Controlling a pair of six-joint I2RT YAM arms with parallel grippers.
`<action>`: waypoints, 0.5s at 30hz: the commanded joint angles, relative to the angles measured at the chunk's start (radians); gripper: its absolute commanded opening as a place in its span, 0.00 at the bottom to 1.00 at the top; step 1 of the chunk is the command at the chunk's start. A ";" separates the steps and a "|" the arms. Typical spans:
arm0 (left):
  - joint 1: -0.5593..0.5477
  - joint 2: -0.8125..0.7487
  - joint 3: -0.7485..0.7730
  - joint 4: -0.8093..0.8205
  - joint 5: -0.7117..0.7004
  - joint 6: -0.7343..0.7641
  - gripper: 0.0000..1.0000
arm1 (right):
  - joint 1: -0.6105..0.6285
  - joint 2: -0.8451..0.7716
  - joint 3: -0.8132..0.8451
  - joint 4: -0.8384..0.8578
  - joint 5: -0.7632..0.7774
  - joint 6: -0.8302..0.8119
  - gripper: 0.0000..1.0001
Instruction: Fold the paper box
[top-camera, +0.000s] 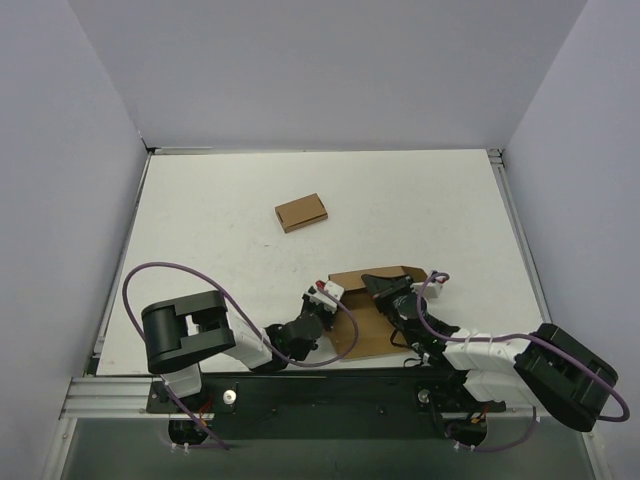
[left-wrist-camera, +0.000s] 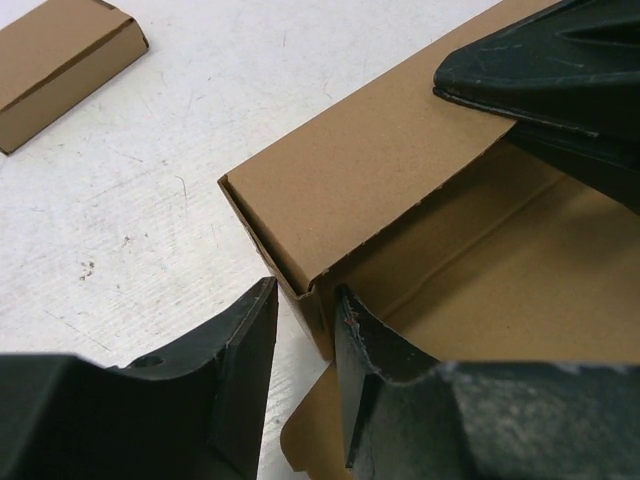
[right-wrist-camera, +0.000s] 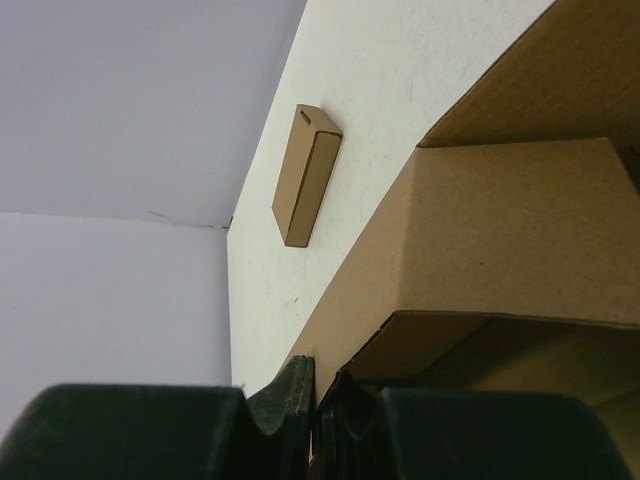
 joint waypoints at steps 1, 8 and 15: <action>0.005 -0.001 0.027 -0.020 0.045 -0.087 0.38 | 0.016 -0.026 -0.024 -0.109 0.056 -0.066 0.00; 0.005 0.049 0.091 -0.143 -0.034 -0.161 0.30 | 0.030 -0.043 -0.015 -0.129 0.076 -0.069 0.00; 0.003 0.091 0.146 -0.213 -0.188 -0.138 0.13 | 0.053 -0.051 0.010 -0.168 0.098 -0.051 0.00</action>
